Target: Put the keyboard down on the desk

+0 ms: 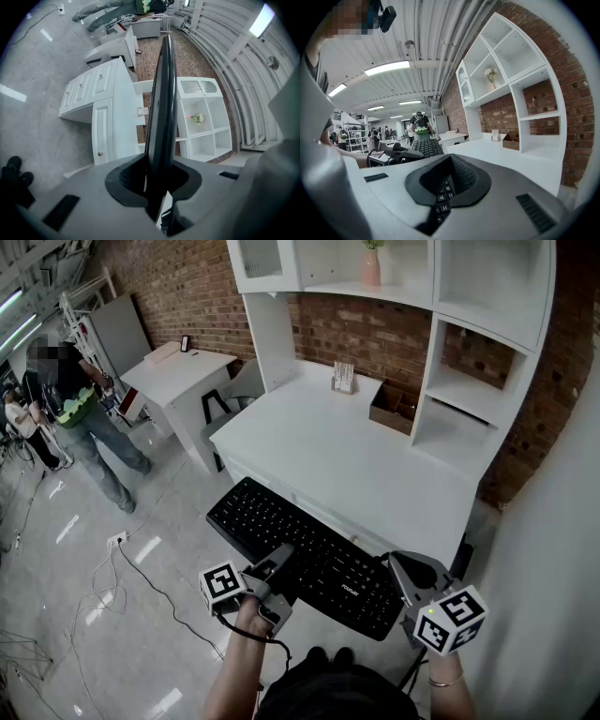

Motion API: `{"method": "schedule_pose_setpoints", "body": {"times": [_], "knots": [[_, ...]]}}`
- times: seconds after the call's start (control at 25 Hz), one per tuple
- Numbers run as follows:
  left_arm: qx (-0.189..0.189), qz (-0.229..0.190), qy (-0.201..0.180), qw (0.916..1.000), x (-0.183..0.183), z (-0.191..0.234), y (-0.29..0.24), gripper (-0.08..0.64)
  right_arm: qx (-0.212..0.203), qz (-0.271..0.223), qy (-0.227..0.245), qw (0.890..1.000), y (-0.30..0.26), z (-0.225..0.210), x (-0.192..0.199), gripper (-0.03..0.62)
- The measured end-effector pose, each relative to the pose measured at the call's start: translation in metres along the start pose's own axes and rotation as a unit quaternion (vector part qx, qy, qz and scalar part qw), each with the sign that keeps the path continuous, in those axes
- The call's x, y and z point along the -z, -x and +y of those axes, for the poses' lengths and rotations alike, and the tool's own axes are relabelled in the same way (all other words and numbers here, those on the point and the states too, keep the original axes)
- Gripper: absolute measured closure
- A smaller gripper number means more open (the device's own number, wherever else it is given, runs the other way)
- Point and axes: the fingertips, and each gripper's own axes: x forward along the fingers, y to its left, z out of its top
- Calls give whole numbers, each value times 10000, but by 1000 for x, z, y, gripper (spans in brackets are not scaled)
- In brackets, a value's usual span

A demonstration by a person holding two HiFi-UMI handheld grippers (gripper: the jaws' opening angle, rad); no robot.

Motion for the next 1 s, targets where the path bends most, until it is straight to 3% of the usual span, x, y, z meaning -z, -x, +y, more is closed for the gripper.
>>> {"method": "schedule_pose_setpoints", "body": {"times": [0.16,0.56,1.0], "knots": [[-70,-7,-5,10000,-8,22,4,482,-74,-19,-78,9999,-2,6,1,588],[-37,-52,45,10000,-4,19,1,482,-27,87,-200,9998,-10,8,4,588],[-215,-194,91,9995,-16,41,-30,482,-487,215,-130,9985,-85,21,-10,588]]}}
